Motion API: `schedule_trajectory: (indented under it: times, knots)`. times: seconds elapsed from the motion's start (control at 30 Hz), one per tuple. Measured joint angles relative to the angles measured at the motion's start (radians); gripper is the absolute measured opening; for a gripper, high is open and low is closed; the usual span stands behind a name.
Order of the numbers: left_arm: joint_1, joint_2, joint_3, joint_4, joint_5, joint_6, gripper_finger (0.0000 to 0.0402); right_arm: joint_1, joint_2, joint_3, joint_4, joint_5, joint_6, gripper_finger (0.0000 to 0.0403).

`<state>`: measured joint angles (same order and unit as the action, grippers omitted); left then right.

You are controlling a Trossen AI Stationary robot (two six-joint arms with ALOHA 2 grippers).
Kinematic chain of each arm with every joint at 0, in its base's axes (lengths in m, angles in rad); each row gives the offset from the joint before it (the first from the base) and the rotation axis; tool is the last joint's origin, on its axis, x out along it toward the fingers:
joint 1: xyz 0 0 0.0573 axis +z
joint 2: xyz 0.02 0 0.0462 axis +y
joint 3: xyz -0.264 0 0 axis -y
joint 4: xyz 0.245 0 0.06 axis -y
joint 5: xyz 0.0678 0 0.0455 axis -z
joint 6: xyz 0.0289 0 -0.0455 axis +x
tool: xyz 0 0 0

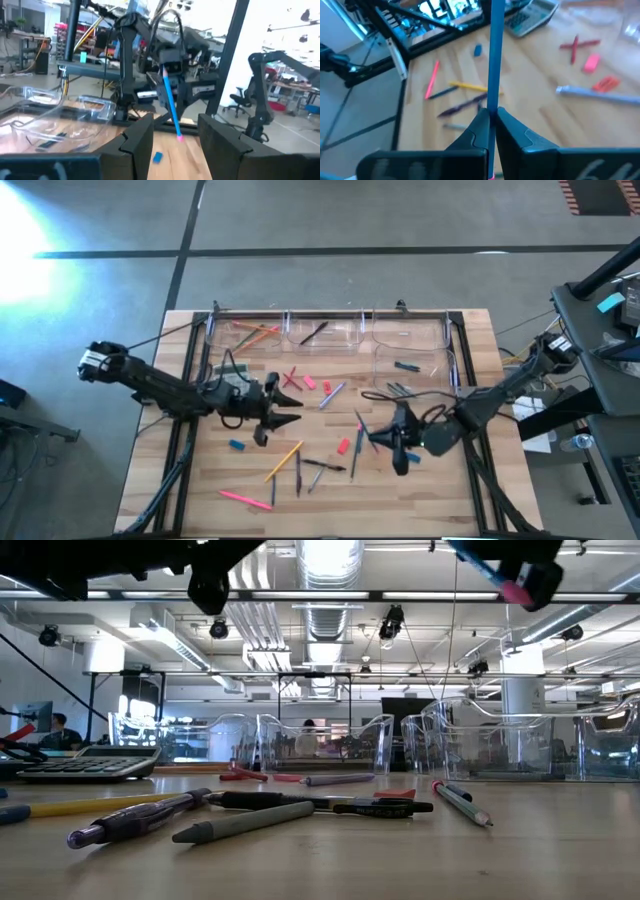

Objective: Sort crayons/erasers/pens/pencils in bins
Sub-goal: Put the blue pencil into the top left transparent bin

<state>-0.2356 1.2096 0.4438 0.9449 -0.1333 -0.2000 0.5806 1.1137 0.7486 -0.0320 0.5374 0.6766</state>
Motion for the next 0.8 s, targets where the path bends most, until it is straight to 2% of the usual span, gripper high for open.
schedule_trajectory:
  times: [0.23,0.37,0.8]
  knots:
    - [0.005,0.116,0.071,-0.003,0.002,0.007,0.0141,-0.084,0.073,-0.001,0.209,-0.005,-0.195,0.0009]
    - [0.005,0.182,0.125,-0.02,0.046,0.026,0.0146,-0.112,0.124,-0.001,0.284,-0.039,-0.229,0.0009]
    - [0.007,0.329,0.262,-0.022,0.05,-0.003,0.0248,-0.131,0.243,0.001,0.369,-0.04,-0.216,0.0009]
